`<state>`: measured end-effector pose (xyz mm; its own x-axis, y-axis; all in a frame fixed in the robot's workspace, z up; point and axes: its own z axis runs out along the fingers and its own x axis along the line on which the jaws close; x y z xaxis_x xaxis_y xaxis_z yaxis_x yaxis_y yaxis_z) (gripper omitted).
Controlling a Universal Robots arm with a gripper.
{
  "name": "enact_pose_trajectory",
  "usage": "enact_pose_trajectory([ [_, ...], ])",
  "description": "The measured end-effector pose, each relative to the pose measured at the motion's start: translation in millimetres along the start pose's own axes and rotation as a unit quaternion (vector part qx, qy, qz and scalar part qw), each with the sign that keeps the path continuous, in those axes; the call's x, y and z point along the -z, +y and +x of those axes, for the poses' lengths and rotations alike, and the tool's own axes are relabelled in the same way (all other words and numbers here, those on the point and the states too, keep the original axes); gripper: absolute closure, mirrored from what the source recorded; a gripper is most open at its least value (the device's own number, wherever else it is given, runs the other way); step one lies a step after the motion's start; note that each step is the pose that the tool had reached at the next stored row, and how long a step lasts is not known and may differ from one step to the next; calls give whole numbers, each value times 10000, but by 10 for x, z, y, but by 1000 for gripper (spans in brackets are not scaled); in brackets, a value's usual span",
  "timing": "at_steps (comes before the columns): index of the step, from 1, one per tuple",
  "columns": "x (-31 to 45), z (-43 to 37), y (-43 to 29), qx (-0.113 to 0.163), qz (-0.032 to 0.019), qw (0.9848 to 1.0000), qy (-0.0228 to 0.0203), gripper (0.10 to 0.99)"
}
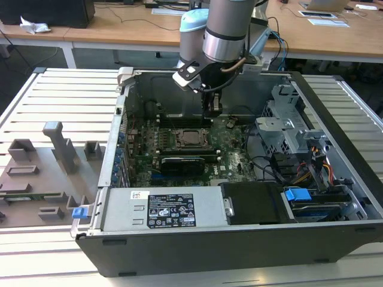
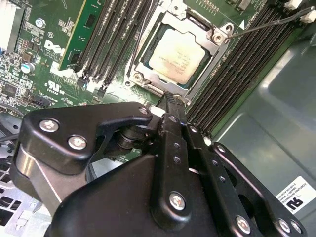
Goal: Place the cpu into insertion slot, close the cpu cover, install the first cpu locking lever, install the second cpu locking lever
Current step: 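Close the cpu cover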
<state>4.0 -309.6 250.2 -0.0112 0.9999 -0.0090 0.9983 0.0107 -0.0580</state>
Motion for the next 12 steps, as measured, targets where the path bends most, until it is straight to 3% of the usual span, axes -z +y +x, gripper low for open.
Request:
enact_pose_trajectory([
  [12,-24,2,-134,0,0,10000,1,980],
])
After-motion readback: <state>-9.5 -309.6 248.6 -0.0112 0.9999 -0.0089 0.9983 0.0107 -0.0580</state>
